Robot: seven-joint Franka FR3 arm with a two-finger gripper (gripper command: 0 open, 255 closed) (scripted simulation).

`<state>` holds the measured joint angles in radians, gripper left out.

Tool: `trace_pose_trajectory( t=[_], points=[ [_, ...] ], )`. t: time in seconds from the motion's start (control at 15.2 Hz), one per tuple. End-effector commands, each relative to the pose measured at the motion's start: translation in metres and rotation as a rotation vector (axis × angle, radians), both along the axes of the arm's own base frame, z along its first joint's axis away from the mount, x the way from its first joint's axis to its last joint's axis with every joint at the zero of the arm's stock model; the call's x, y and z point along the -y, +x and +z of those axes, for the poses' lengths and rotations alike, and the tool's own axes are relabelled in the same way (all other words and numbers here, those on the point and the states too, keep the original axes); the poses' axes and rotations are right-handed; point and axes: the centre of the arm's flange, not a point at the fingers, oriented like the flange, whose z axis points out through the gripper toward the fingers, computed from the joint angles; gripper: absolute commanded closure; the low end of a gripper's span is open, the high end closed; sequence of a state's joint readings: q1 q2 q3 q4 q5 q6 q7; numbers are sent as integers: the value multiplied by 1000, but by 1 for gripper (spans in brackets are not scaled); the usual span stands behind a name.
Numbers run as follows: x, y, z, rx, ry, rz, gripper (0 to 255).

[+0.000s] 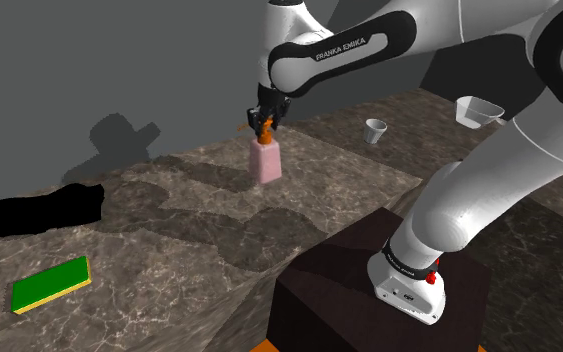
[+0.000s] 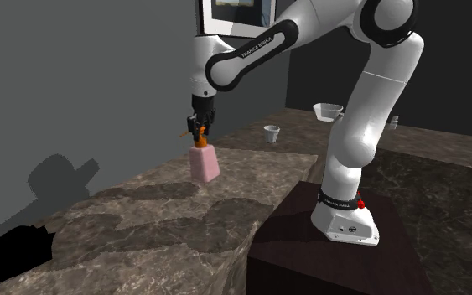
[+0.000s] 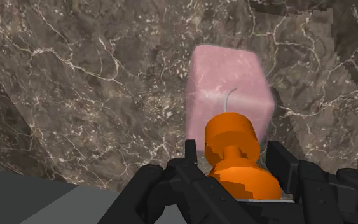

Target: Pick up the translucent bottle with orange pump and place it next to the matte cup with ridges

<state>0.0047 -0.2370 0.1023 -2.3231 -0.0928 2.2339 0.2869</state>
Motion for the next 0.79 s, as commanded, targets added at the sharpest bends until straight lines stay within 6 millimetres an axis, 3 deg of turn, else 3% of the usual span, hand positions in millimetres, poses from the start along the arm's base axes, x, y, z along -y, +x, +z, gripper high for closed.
trace_pose_trajectory(
  t=[0.0, 0.73],
  points=[
    [0, 0, 11, 0, 0, 0, 255],
    [0, 0, 69, 0, 0, 0, 255]
  ],
)
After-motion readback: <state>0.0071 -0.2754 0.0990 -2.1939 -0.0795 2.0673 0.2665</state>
